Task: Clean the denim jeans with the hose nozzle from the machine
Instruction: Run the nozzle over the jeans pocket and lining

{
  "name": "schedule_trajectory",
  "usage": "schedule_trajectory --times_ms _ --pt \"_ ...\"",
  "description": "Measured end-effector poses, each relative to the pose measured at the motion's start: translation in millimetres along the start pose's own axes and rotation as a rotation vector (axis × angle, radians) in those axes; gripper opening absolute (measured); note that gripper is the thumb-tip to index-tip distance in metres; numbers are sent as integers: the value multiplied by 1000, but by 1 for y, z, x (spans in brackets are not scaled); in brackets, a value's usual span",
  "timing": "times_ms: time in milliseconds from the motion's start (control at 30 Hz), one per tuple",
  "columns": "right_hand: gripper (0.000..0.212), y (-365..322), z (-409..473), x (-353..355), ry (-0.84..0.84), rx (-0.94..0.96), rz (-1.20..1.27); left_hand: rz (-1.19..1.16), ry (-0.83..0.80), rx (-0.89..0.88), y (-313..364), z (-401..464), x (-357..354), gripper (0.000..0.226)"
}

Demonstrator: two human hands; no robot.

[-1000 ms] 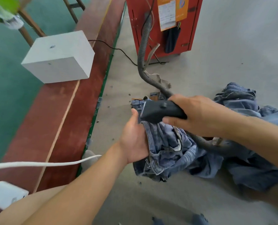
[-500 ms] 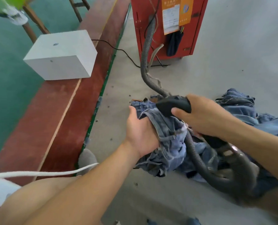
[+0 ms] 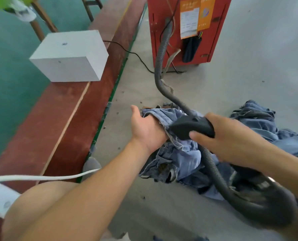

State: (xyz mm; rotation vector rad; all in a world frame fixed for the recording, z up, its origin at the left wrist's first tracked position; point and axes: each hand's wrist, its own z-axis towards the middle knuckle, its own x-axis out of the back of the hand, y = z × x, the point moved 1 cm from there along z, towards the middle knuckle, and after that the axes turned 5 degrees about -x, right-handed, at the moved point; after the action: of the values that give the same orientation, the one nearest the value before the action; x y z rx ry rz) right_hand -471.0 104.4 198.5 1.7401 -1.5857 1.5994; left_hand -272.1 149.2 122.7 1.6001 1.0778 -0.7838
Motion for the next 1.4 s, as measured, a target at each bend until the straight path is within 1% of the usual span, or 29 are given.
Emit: schedule_trajectory --times_ms 67,100,200,267,333,433,500,600,667,700,733,767,800,833,900,933,1000,1033,1100,1167,1233,1300,1333,1400 --pt "39 -1 -8 -3 -16 6 -96 -19 27 -29 1 1 -1 125" --pt "39 -4 -6 -5 -16 5 -90 1 24 -24 -3 1 -3 124" --pt "30 -12 15 -6 18 -27 106 90 -18 54 -17 0 -4 125" --pt "28 -12 22 0 41 -45 176 100 -37 81 -18 -2 -5 125" --pt "30 -3 15 9 32 -46 137 90 -47 95 -12 -1 -6 126" --pt "35 5 -4 24 -56 -24 8 69 -75 100 -7 -1 -2 126" --pt "34 1 -4 27 -87 -28 27 97 -129 148 -15 -4 -2 124" --pt "27 -6 15 19 -36 -25 155 131 -223 213 -38 -9 -7 118" --pt "25 -7 26 23 51 -49 227 188 -217 277 -48 -12 -7 114" --pt "25 -5 29 29 76 -69 284 243 -214 305 -50 -14 -6 110" --pt "25 -1 29 36 76 -86 332 312 -204 310 -51 -17 -5 99" --pt "26 4 26 41 52 -89 340 405 -192 272 -50 -19 -5 81" --pt "26 9 22 44 9 -79 302 537 -168 213 -49 -21 -5 57" --pt "26 13 15 45 -34 -71 243 689 -138 156 -46 -22 -6 44" --pt "28 13 4 41 -91 -60 150 1066 -64 65 -38 -23 -5 53" --pt "28 11 4 38 -90 -51 135 1268 -62 14 -36 -21 -4 51" --pt "29 6 11 34 -48 -40 165 1653 -151 -118 -41 -21 -3 24" --pt "28 4 16 33 -20 -52 200 1801 -212 -159 -47 -21 0 12" --pt "28 6 23 37 5 -102 285 1920 -282 -237 -54 -21 2 9" --pt "27 14 21 45 -40 -111 310 1946 -258 -300 -52 -19 4 11" --pt "29 20 11 49 -112 -72 234 1943 -220 -308 -45 -16 4 13" --pt "32 17 6 44 -154 -48 74 1939 -248 -357 -43 -16 5 15" --pt "32 15 7 39 -149 -38 32 1949 -277 -380 -44 -18 5 14" --pt "30 9 16 27 -92 -38 109 1975 -339 -377 -48 -22 5 13"
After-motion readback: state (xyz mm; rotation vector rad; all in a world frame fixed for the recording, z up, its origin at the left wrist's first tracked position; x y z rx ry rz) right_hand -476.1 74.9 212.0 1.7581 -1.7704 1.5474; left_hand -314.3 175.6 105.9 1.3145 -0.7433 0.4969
